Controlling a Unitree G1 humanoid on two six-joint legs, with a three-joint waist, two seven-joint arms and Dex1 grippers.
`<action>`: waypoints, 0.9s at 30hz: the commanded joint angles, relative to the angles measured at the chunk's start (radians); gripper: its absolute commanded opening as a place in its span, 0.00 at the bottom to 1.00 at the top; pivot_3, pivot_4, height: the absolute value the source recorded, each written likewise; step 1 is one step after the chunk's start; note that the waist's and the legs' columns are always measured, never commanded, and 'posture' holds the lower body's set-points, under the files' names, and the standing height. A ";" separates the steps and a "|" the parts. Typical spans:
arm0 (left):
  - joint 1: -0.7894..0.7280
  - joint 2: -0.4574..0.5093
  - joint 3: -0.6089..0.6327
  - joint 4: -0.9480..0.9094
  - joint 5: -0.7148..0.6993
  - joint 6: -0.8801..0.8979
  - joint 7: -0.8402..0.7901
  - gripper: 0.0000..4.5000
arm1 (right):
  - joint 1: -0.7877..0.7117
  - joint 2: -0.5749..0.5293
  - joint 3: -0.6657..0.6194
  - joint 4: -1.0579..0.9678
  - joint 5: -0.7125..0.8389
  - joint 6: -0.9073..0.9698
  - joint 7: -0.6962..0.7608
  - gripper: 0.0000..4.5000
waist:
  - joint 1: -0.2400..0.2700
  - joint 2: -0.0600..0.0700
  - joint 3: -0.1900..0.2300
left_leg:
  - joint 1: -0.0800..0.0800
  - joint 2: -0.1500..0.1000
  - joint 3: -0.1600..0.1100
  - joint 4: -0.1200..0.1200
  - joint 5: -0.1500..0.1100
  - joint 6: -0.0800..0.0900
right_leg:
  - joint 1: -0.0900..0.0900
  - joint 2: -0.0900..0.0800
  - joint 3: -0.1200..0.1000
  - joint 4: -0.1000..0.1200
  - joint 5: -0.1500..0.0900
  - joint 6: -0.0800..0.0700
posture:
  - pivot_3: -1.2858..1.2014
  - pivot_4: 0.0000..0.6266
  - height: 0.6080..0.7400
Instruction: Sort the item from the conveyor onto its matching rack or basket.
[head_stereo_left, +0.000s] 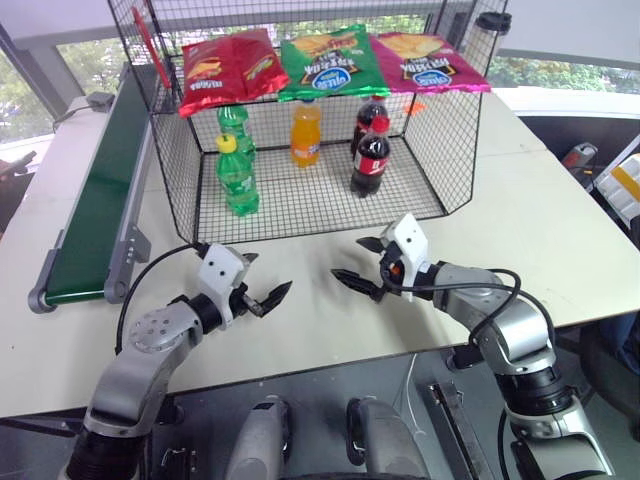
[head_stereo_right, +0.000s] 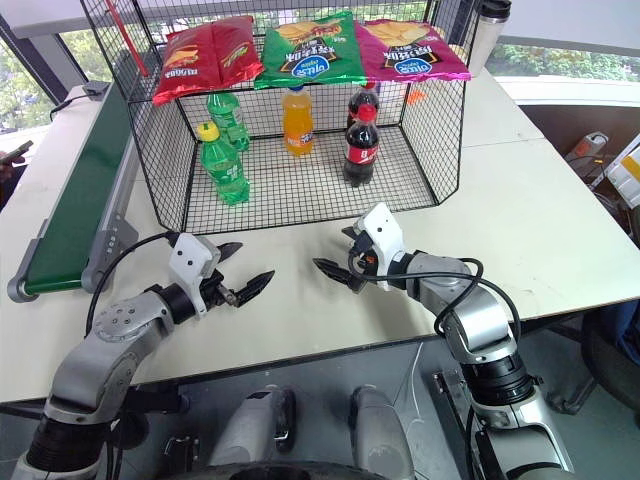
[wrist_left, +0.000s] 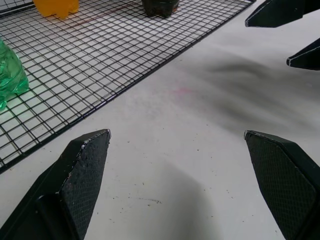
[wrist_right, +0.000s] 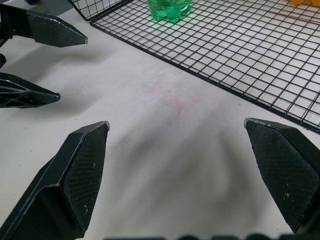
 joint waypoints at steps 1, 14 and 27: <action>0.005 0.001 0.012 -0.026 -0.012 -0.035 -0.016 1.00 | -0.013 -0.007 -0.009 -0.043 0.010 -0.013 0.008 1.00 | 0.000 0.000 0.000 | 0.000 0.000 0.000 0.000 0.000 0.000 | 0.000 0.000 0.000 0.000 0.000 0.000 | 0.52 0.24 0.99; 0.013 0.004 0.026 -0.032 -0.016 -0.021 -0.007 1.00 | -0.012 -0.007 -0.010 -0.050 0.014 -0.011 0.010 1.00 | 0.000 0.000 0.000 | 0.000 0.000 0.000 0.000 0.000 0.000 | 0.000 0.000 0.000 0.000 0.000 0.000 | 0.52 0.24 0.99; 0.043 -0.019 0.067 -0.063 -0.029 -0.003 0.049 1.00 | -0.022 0.000 0.000 -0.044 0.012 -0.020 0.020 1.00 | 0.001 0.000 0.000 | 0.000 0.000 0.000 0.001 0.000 0.000 | 0.001 0.000 0.000 0.000 0.000 0.000 | 0.52 0.24 0.99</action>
